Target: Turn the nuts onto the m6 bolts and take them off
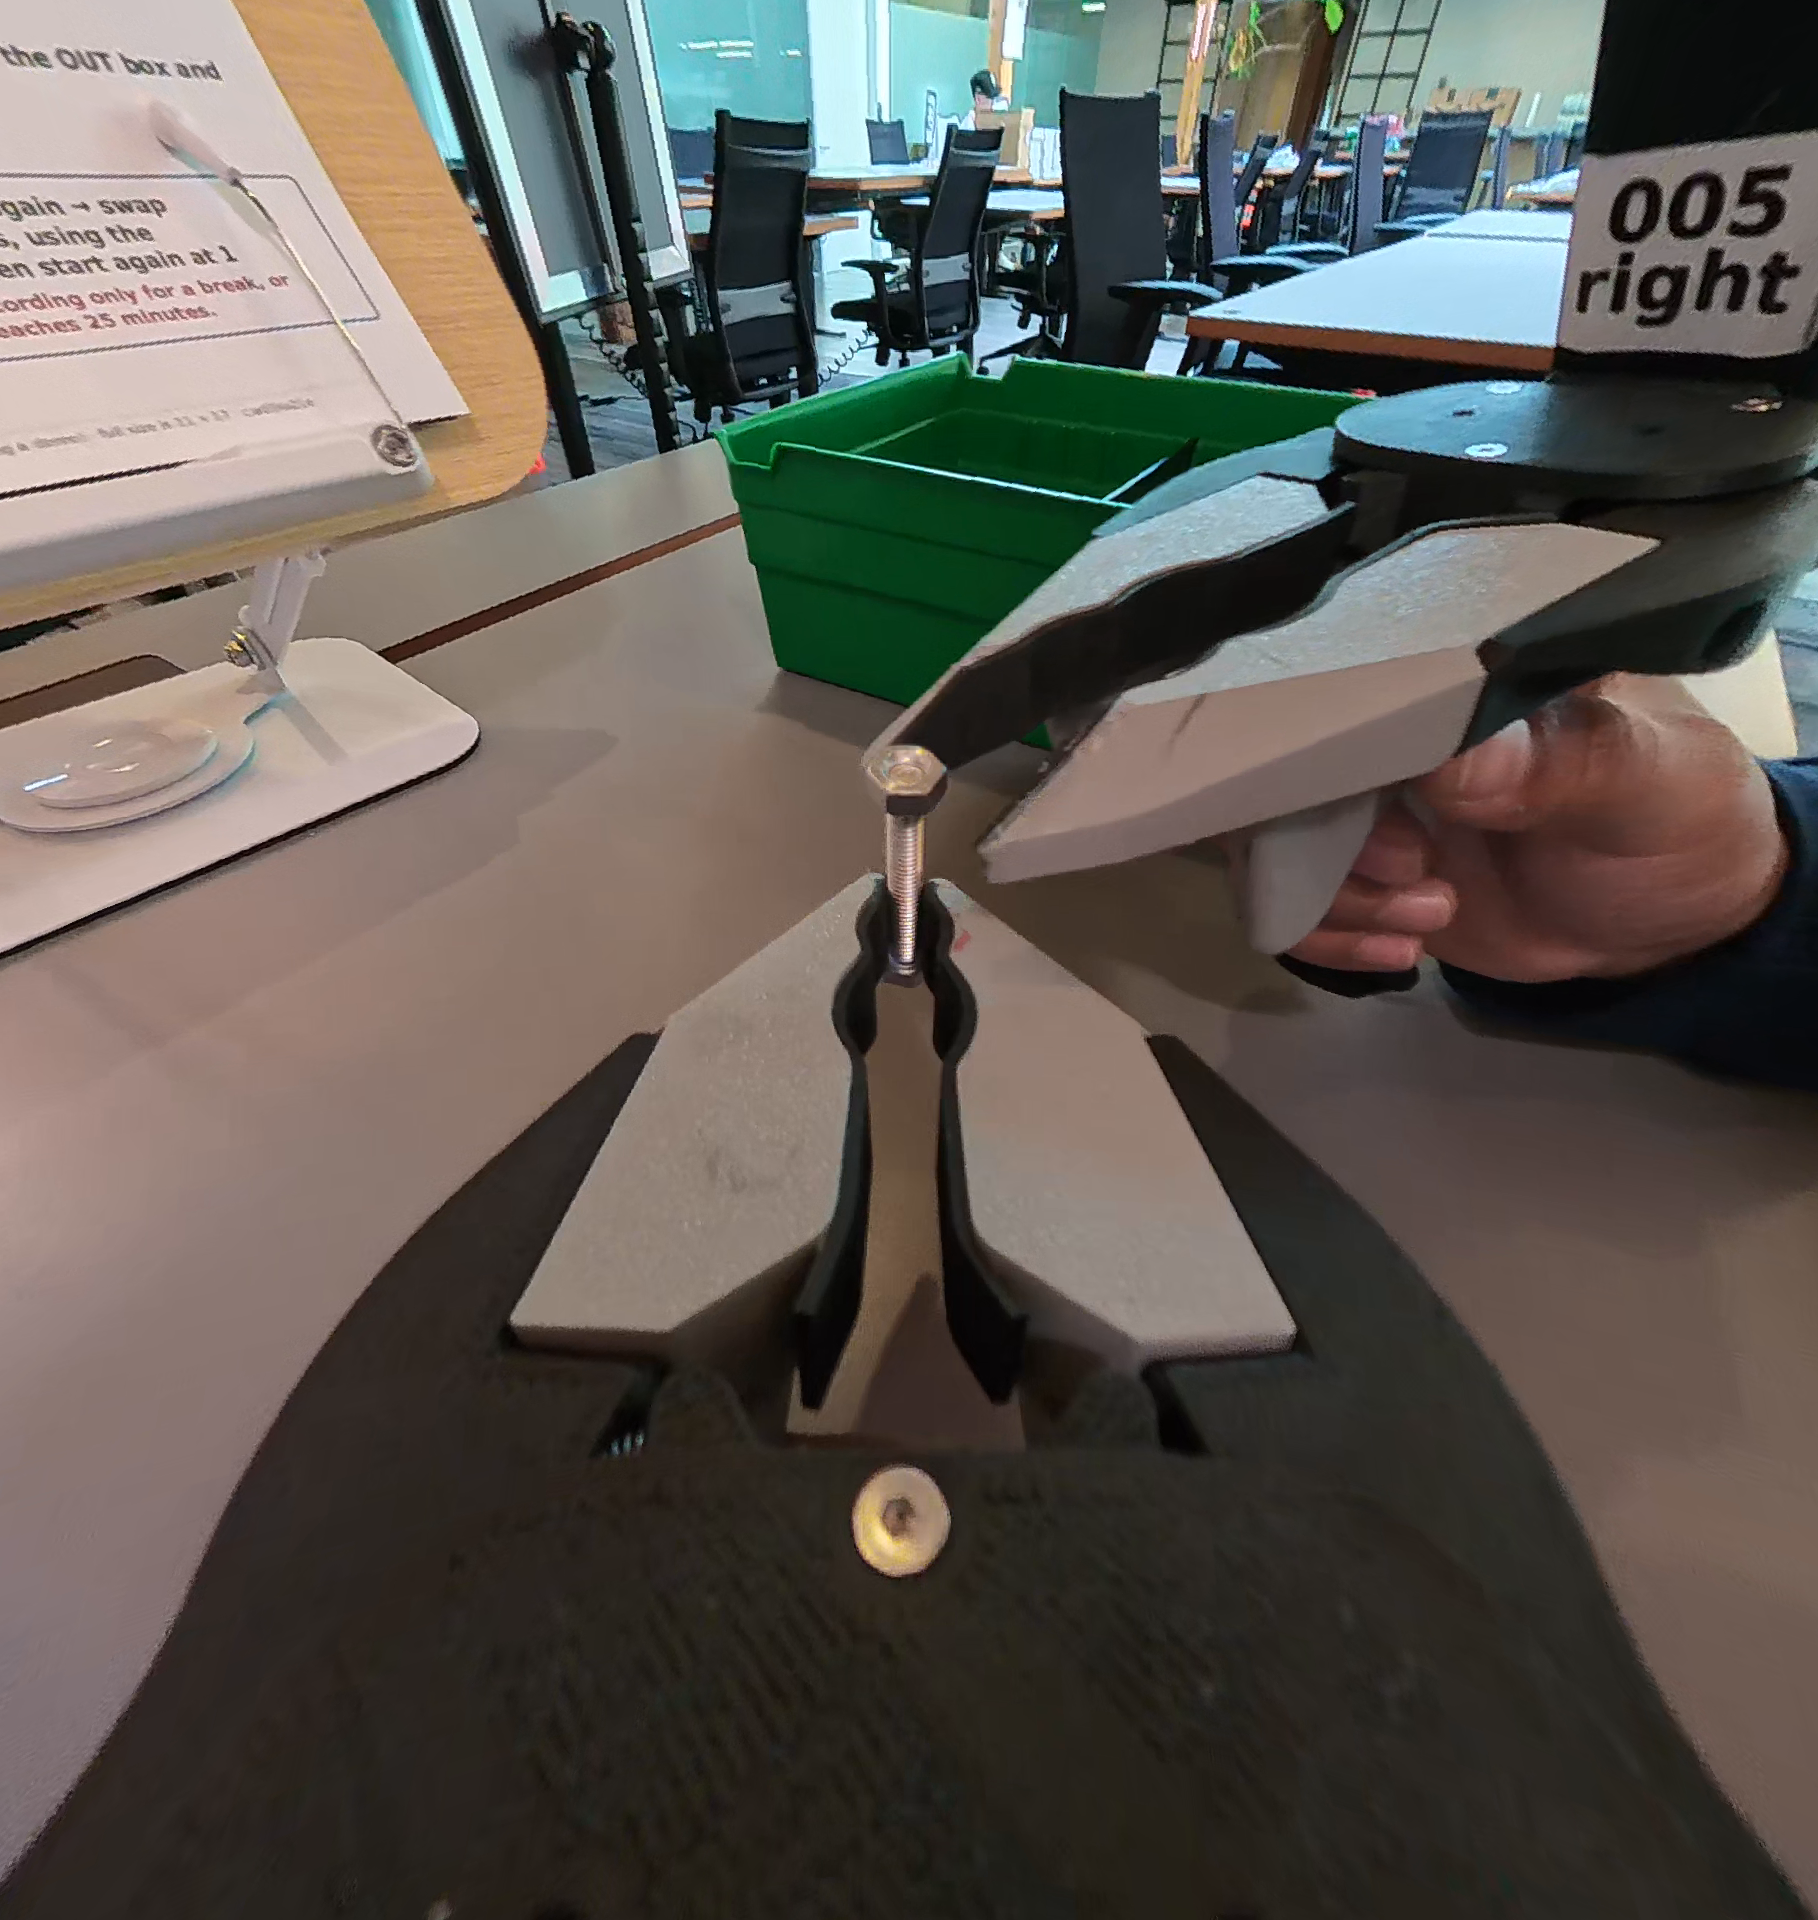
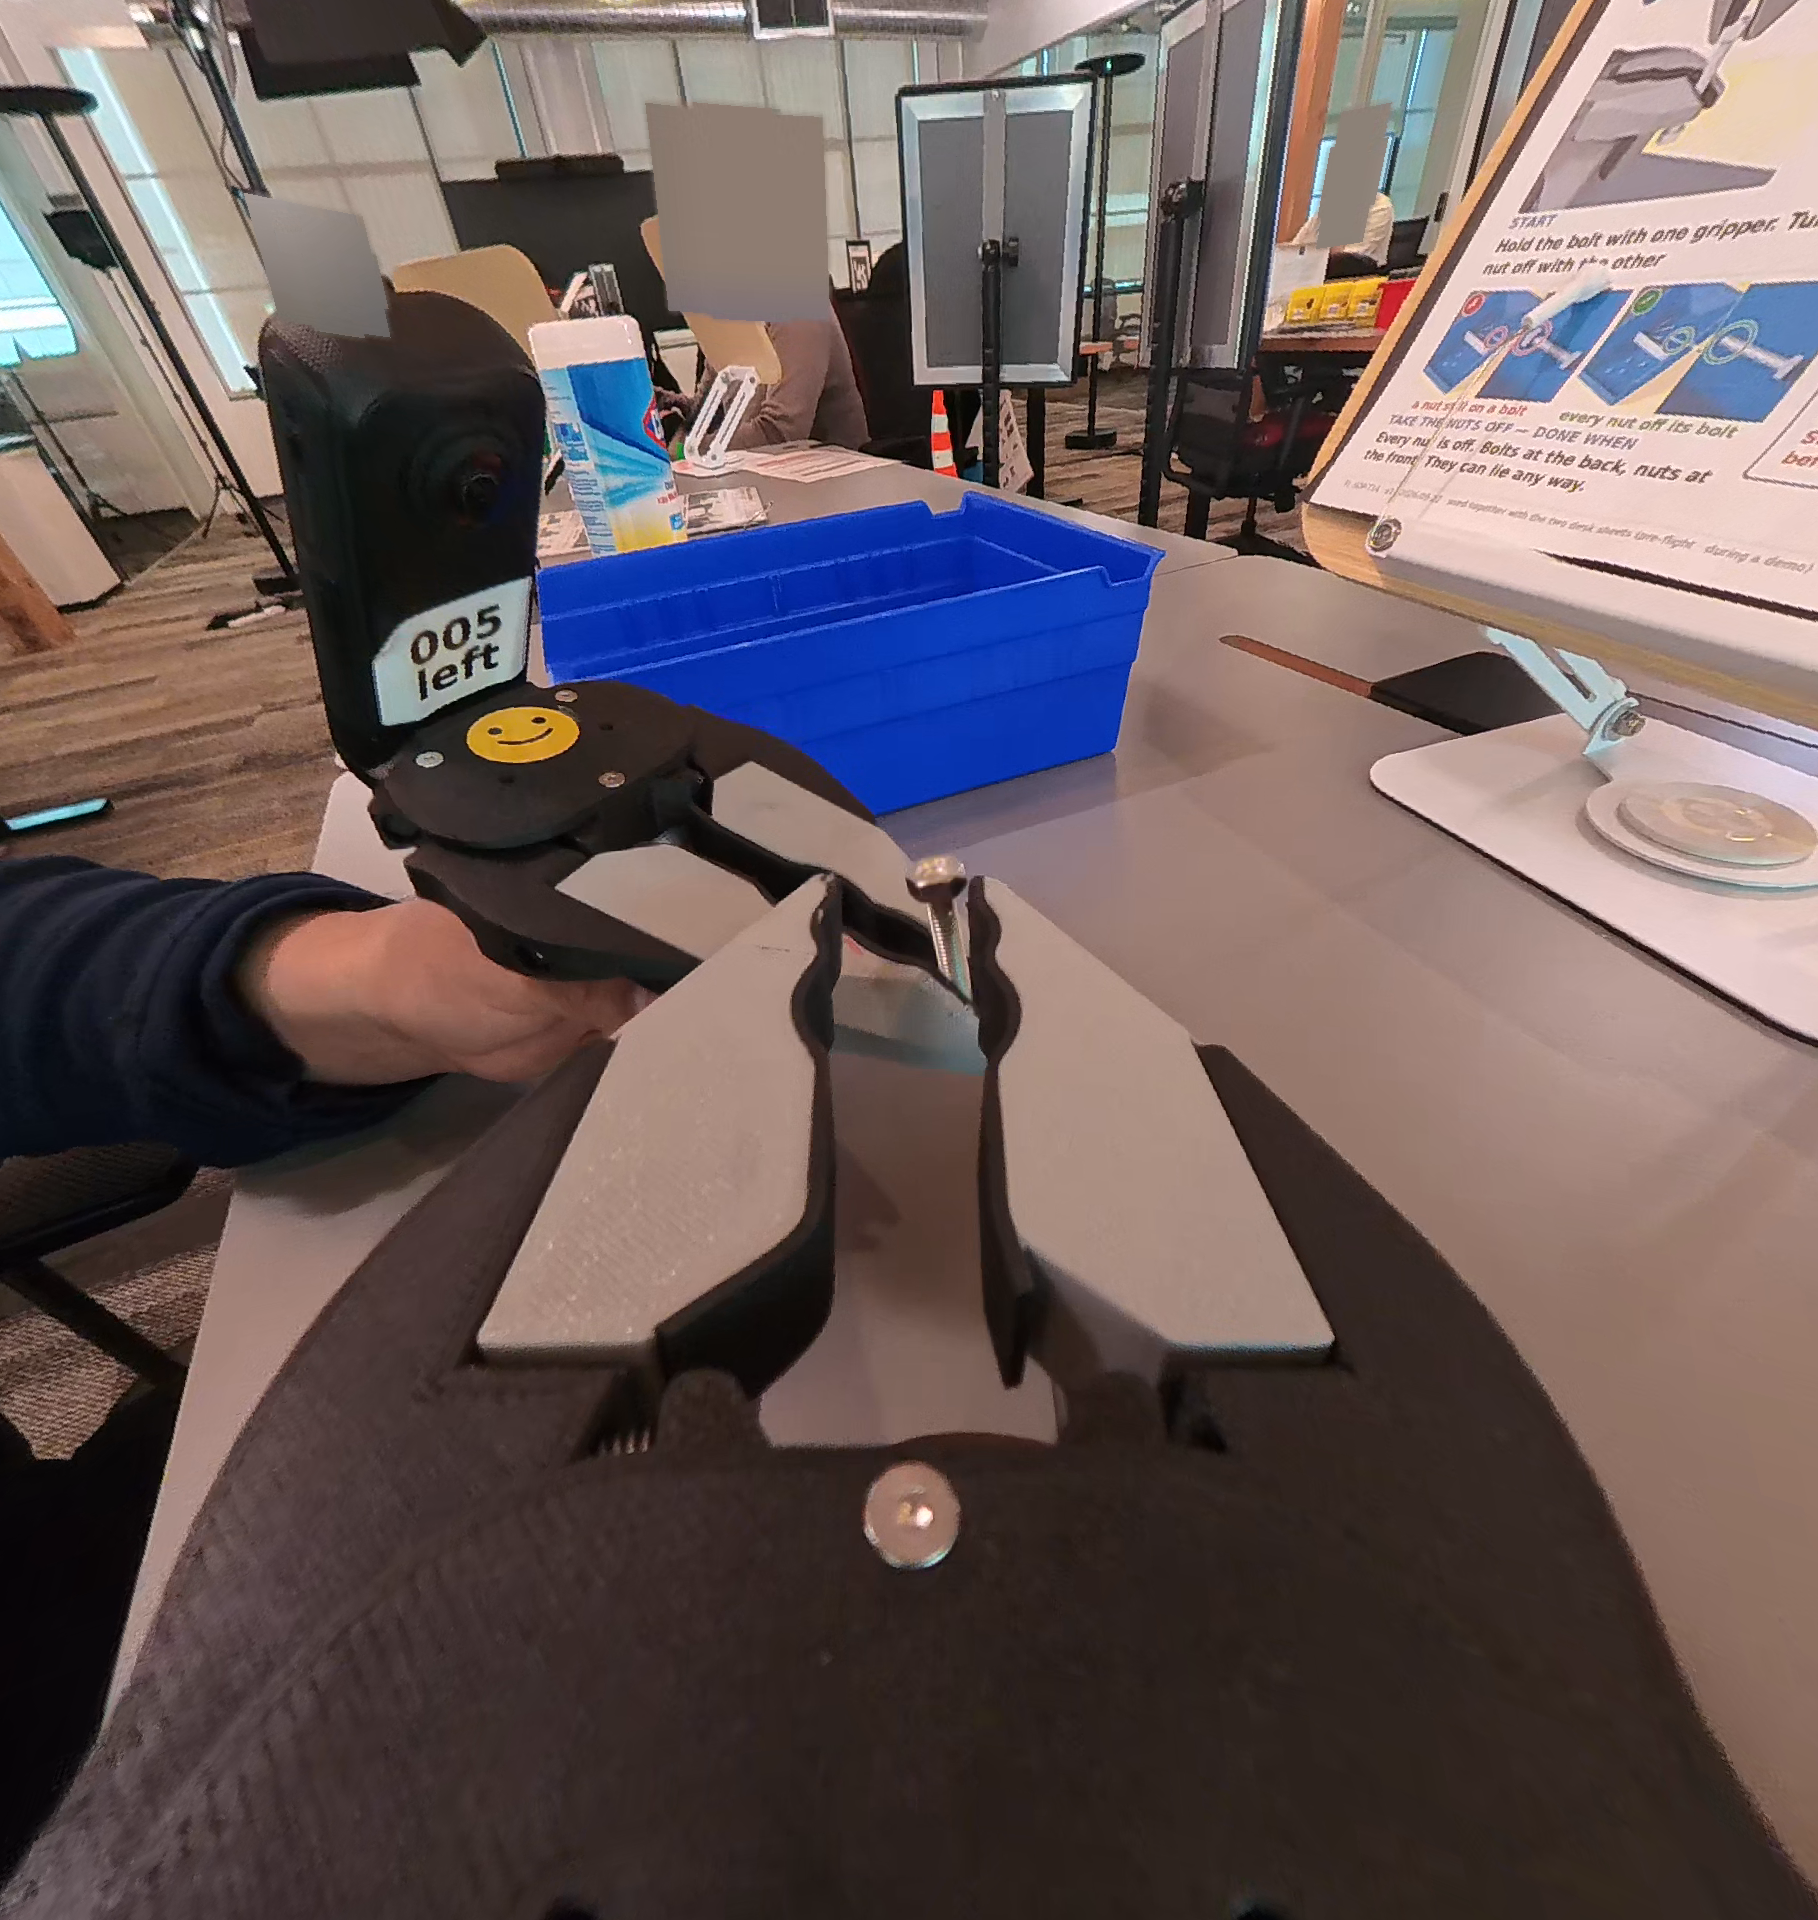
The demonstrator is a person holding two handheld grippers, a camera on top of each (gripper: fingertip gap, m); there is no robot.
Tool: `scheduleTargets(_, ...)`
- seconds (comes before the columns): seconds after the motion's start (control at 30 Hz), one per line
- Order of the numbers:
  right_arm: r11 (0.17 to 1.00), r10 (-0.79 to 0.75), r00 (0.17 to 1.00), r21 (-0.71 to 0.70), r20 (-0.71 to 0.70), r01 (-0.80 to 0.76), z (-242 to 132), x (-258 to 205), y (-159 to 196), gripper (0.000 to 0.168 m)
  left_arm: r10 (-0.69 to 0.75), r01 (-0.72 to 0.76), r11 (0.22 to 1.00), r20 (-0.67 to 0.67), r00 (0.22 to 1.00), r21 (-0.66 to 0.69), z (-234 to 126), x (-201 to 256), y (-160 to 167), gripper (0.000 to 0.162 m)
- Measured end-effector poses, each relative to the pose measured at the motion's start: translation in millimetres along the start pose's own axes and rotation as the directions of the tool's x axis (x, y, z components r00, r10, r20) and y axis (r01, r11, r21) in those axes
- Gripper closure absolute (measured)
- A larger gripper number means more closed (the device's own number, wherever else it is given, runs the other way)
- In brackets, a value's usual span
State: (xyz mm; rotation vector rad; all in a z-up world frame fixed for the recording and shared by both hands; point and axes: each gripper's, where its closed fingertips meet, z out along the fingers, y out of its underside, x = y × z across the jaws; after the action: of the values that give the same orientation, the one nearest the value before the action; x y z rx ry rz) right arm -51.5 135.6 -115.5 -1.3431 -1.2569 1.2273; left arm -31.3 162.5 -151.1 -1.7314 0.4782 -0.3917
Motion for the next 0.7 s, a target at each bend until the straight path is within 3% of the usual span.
scheduleTargets(0.37, 0.994, -0.093, 0.995, -0.055, -0.018, 0.092, 6.7, -5.3, 9.0, 0.152, 0.091, -0.094, 0.994, -0.056, 0.994, -0.050, 4.3, 19.0, 7.4, 0.158)
scheduleTargets(0.7, 0.970, -0.230, 0.969, -0.102, -0.095, 0.220, 4.8, -0.6, 12.2, 0.155, 0.076, -0.079, 0.995, -0.040, 0.996, -0.069, 1.2, 11.9, 9.7, 0.158)
